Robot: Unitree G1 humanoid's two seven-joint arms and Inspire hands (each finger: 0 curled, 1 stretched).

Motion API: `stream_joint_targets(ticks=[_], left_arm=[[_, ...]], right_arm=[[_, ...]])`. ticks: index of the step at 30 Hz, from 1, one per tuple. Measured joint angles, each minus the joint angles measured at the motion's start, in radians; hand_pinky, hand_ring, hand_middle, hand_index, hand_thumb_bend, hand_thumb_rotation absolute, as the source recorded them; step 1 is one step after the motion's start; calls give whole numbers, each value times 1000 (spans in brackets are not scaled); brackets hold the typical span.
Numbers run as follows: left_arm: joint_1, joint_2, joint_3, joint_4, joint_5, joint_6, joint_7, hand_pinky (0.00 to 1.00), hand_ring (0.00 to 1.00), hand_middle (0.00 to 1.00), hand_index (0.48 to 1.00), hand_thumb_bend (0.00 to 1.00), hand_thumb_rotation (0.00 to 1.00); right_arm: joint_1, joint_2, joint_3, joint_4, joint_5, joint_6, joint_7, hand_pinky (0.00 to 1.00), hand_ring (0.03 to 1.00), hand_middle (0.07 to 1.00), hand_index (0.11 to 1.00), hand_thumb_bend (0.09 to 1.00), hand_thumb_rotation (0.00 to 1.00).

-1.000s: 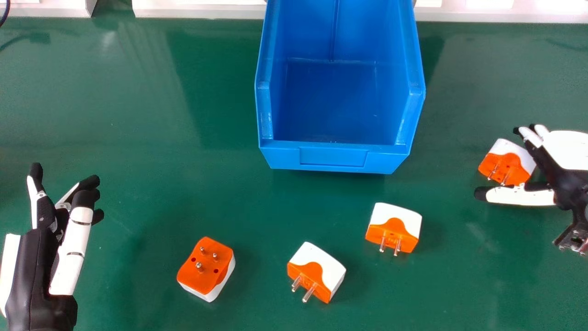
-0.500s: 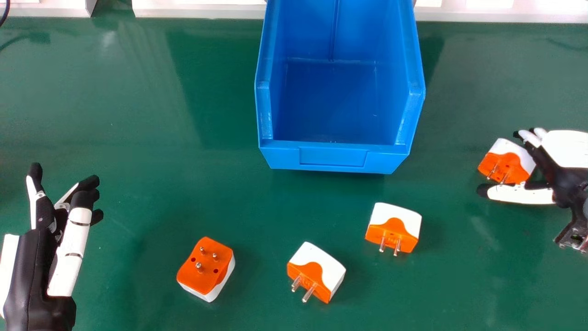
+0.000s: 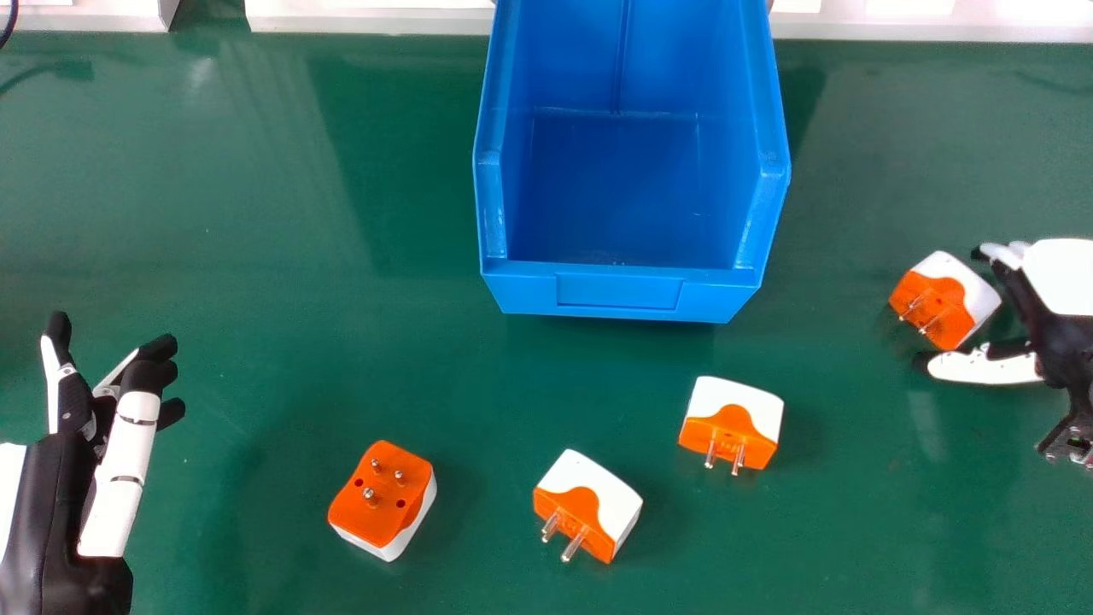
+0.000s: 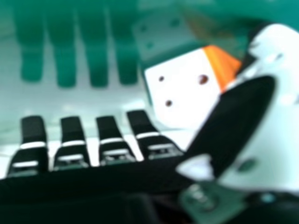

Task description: Pick all objects and put in blue box

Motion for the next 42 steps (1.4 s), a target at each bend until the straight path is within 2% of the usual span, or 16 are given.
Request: stream_joint_targets(ticks=[2, 4, 7, 11, 12, 14, 15, 22, 26, 31, 34, 42], left_arm=[[0, 0, 1, -1, -6, 0, 0, 783, 847, 845, 842, 498, 777], [-1, 0, 0, -3, -6, 0, -1, 778, 845, 844, 841, 497, 780], [2, 0, 0, -10, -5, 1, 0, 786, 850, 848, 847, 492, 790], [11, 0, 0, -22, -6, 14, 0, 785, 851, 847, 845, 491, 778], [12, 0, 1, -22, -6, 17, 0, 777, 848, 844, 841, 494, 770], [12, -1, 1, -22, -8, 20, 0, 770, 844, 840, 836, 486, 762], [11, -1, 1, -22, -8, 20, 0, 772, 845, 841, 836, 486, 762], [11, -1, 1, -24, -5, 20, 1, 769, 839, 839, 836, 517, 779], [6, -1, 0, -25, -5, 21, 2, 784, 844, 842, 840, 530, 785], [5, -1, 0, -25, -5, 22, 2, 782, 843, 841, 841, 537, 786], [5, -1, 0, -25, -5, 22, 2, 782, 844, 842, 842, 538, 785], [5, -1, 0, -26, -6, 29, 2, 762, 838, 836, 834, 530, 765]], right_arm=[[-14, 11, 9, 17, -4, -2, -43, 388, 443, 515, 504, 492, 178], [-30, 18, 18, 29, -4, -9, -69, 379, 436, 508, 493, 494, 169], [-47, 19, 25, 42, 0, -26, -79, 410, 478, 536, 491, 495, 170], [-56, 24, 24, 41, 12, -40, -79, 471, 542, 584, 494, 496, 177], [-56, 24, 24, 41, 14, -40, -77, 492, 563, 606, 555, 541, 369], [-57, 24, 24, 41, 19, -39, -69, 524, 595, 640, 623, 587, 534], [-58, 24, 24, 40, 21, -39, -64, 523, 593, 640, 630, 597, 560], [-63, 24, 30, 50, 16, -12, -62, 477, 547, 602, 604, 610, 598], [-63, 24, 31, 52, 16, -2, -57, 504, 574, 632, 636, 605, 614], [-63, 24, 31, 55, 17, -2, -47, 501, 571, 632, 634, 591, 605], [-63, 24, 32, 55, 15, -2, -46, 507, 577, 637, 637, 619, 612], [-63, 24, 39, 55, 11, -2, -32, 550, 628, 672, 680, 721, 705]])
